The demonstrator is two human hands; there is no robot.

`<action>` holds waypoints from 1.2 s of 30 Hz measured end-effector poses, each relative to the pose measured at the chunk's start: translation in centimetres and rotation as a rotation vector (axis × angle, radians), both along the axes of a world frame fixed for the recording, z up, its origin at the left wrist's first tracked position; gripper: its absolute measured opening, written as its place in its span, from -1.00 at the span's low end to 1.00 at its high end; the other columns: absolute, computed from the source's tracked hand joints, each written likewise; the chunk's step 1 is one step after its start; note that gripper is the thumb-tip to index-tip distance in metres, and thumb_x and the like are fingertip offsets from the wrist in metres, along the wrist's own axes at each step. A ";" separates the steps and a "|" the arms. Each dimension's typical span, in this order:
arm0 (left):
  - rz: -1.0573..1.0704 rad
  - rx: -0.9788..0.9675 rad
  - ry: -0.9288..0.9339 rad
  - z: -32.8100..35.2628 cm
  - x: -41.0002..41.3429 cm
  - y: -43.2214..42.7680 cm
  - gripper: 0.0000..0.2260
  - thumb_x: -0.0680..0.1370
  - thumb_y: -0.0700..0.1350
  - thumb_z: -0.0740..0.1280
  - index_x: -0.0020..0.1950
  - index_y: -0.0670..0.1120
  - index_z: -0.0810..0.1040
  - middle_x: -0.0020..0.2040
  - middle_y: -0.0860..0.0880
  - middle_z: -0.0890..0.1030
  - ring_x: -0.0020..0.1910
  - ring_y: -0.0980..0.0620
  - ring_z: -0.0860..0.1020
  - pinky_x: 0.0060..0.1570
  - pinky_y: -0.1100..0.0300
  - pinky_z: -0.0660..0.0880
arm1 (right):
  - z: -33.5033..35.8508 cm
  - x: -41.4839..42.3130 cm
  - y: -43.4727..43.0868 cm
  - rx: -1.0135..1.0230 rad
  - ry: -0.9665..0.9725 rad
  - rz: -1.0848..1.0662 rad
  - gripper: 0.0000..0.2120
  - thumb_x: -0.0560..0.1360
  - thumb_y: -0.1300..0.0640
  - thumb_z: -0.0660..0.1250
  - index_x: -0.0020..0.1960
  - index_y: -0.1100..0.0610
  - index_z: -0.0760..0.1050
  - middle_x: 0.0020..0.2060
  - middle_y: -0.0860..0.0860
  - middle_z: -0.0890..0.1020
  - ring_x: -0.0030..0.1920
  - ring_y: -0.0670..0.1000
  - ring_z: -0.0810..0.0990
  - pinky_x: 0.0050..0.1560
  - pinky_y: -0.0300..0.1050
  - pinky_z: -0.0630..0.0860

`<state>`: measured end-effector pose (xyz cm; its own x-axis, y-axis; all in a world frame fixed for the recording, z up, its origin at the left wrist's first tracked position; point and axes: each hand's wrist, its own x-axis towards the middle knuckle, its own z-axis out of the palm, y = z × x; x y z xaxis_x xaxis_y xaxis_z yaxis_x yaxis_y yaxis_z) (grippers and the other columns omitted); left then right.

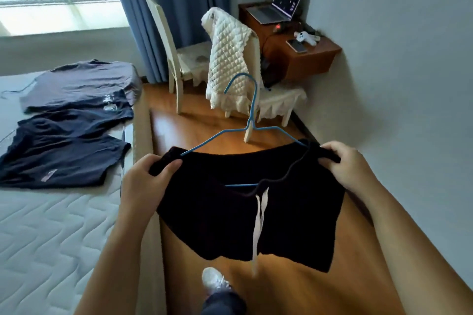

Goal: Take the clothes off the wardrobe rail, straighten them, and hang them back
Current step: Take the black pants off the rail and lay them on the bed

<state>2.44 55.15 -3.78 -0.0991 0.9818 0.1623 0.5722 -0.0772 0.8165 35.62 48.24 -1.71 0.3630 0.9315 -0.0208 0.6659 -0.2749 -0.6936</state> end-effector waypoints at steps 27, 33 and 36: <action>1.262 0.027 0.064 2.2 -10.2 8.9 -0.79 0.40 -0.03 0.43 -0.25 -0.15 0.51 -0.35 -0.07 0.54 -0.25 -0.14 0.49 -0.22 0.14 0.32 | -0.1 -25.2 45.5 0.107 -0.051 1.246 -0.88 0.39 0.25 0.41 -0.07 0.16 0.57 -0.23 0.01 0.57 -0.13 0.02 0.51 -0.13 -0.18 0.33; 1.543 0.020 0.099 2.7 -8.9 6.2 -0.81 0.39 -0.03 0.45 -0.24 -0.13 0.53 -0.38 0.03 0.53 -0.25 -0.13 0.51 -0.19 0.12 0.37 | 0.2 -32.6 47.0 0.082 0.035 1.533 -0.88 0.41 0.26 0.40 -0.10 0.11 0.53 -0.34 -0.17 0.50 -0.26 -0.09 0.47 -0.26 -0.53 0.33; 1.673 0.030 0.136 3.2 -9.5 4.8 -0.80 0.38 -0.02 0.45 -0.17 -0.14 0.56 -0.31 -0.08 0.56 -0.21 -0.12 0.52 -0.14 0.07 0.41 | 0.5 -37.2 46.4 0.031 0.072 1.638 -0.87 0.42 0.22 0.39 -0.14 0.04 0.47 -0.31 -0.13 0.54 -0.26 -0.12 0.49 -0.25 -0.46 0.35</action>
